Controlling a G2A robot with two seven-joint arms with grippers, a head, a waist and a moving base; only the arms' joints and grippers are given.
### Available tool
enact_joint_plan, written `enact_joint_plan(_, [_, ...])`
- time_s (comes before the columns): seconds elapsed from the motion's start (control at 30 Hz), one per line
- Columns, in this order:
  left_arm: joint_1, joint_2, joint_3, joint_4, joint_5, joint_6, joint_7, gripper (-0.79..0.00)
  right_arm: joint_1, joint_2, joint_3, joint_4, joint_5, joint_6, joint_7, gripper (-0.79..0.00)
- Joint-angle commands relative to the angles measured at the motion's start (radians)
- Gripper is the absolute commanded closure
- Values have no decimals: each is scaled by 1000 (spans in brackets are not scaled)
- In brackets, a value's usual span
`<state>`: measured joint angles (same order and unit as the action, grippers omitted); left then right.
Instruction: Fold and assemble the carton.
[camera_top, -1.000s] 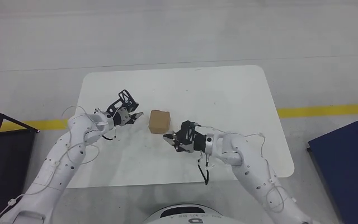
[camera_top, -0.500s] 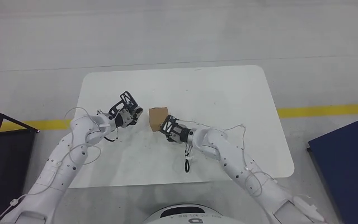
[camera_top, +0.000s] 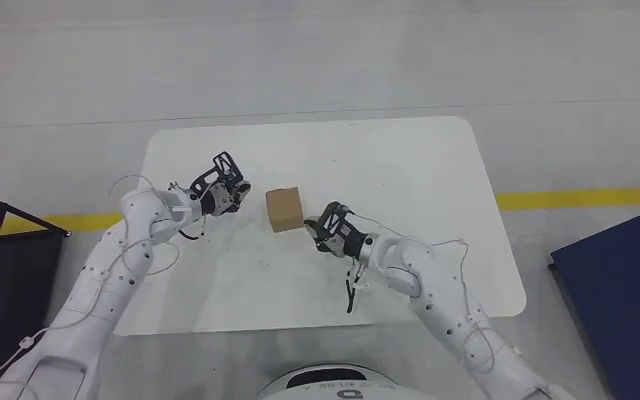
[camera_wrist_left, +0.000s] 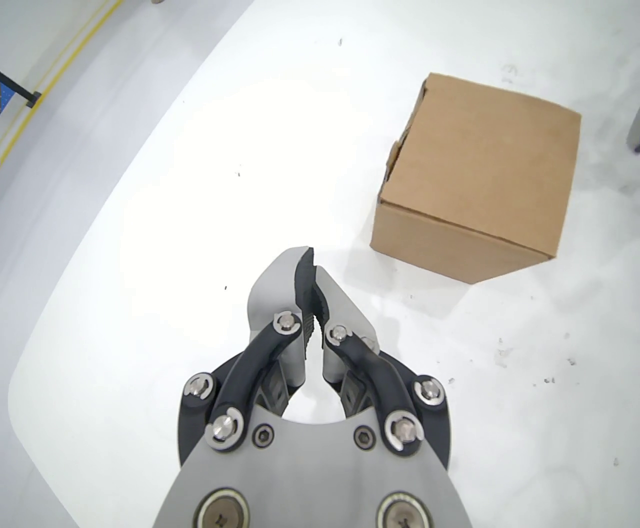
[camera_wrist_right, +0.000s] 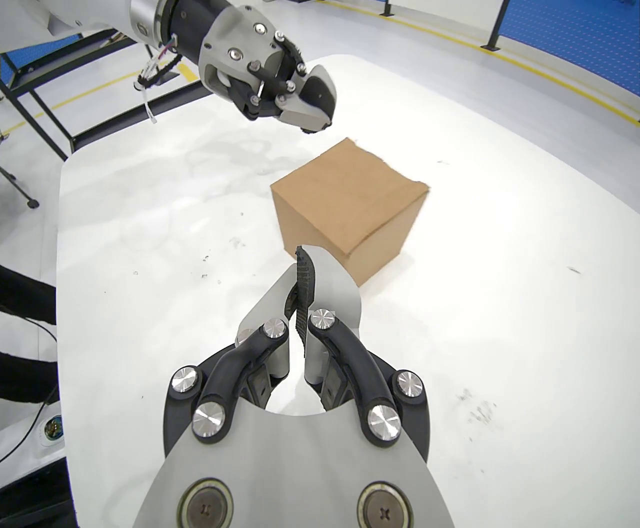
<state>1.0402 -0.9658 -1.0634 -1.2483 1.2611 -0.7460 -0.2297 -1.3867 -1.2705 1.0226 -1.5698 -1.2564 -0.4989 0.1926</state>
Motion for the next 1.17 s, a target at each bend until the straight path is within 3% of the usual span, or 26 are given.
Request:
enact_joint_plan(0.0, [-79, -24, 68, 80, -7, -42, 5, 0, -41, 11, 42, -48, 0, 11, 7, 0])
enact_joint_plan(0.13, [-170, -69, 170, 187, -26, -100, 35, 0, -100, 26, 96, -114, -12, 27, 19, 0])
enact_joint_plan(0.3, [-231, -119, 260, 281, -97, -201, 104, 0, -150, 37, 136, -169, -14, 44, 24, 0])
enact_joint_plan(0.47, [-251, -132, 264, 339, -83, -165, 169, 0, -160, 42, 156, -193, -16, 58, 5, 0])
enact_joint_plan(0.5, [-248, -128, 247, 345, -80, -132, 193, -105, -155, 42, 162, -191, -17, 68, -3, 0])
enact_joint_plan(0.53, [-244, -122, 226, 347, -74, -93, 220, -570, -148, 42, 170, -187, -19, 87, -13, 0])
enact_joint_plan(0.57, [-236, -114, 203, 340, -66, -57, 248, -785, -142, 41, 177, -178, -22, 117, -27, 0])
enact_joint_plan(0.6, [-225, -106, 177, 323, -60, -21, 275, -785, -135, 40, 183, -166, -28, 151, -38, -15])
enact_joint_plan(0.67, [-194, -83, 110, 265, -44, 60, 321, -785, -116, 36, 191, -138, -26, 216, -58, -671])
enact_joint_plan(0.7, [-172, -70, 68, 232, -41, 101, 342, -785, -107, 34, 194, -123, -10, 238, -75, -785])
enact_joint_plan(0.8, [-89, -34, -57, 110, -34, 221, 377, -785, -107, 34, 194, -123, -10, 238, -75, -785])
enact_joint_plan(0.83, [-89, -34, -57, 110, -34, 221, 377, -785, -107, 34, 194, -123, -10, 238, -75, -785])
enact_joint_plan(0.87, [-97, -36, -49, 118, -33, 212, 376, -429, -107, 33, 195, -122, -9, 240, -77, -242])
enact_joint_plan(0.93, [-83, -33, -87, 86, -34, 239, 378, -540, -107, 34, 194, -123, -10, 238, -75, -370])
enact_joint_plan(1.03, [-89, -34, -57, 111, -34, 220, 377, -664, -107, 34, 194, -124, -10, 238, -75, -540])
enact_joint_plan(1.13, [-89, -34, -56, 110, -34, 220, 377, -747, -107, 34, 194, -123, -10, 238, -75, -664])
